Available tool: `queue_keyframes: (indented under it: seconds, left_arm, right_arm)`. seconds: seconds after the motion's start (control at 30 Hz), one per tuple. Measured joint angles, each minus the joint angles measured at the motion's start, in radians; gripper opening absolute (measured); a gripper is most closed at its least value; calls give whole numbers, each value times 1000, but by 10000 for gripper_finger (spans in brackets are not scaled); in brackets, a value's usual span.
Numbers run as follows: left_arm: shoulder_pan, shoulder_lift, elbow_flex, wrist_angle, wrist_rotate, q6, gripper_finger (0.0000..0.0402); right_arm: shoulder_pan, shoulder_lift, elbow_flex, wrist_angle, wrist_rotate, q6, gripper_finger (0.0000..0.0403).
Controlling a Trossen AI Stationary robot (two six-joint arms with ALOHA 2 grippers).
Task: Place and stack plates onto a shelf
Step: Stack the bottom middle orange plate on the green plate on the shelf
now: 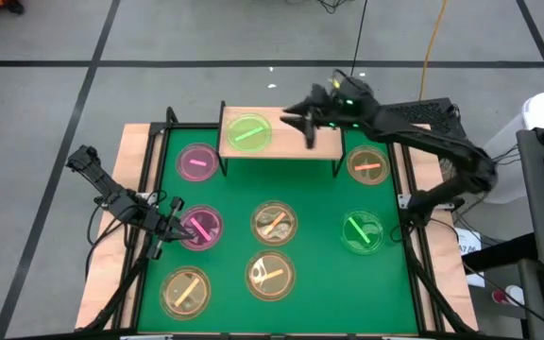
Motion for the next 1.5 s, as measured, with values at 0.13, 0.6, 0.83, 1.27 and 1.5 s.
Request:
queue_keyframes:
  seconds: [0.13,0.6,0.83,1.27,1.5]
  left_arm:
    - [0,0,0,0,0,0,15]
    - [0,0,0,0,0,0,15]
    - [0,0,0,0,-2,160,15]
    - [-1,0,0,216,-135,139,15]
    - [0,82,0,130,-519,-153,15]
  right_arm:
    - [94,-197,-144,-48,-19,-33,114]
    - [353,-849,-992,490,-18,121,114]
    - [361,-997,-1230,810,-16,192,114]
    - [360,-1026,-1278,854,-11,197,114]
    - [360,-1026,-1279,853,-13,197,114]
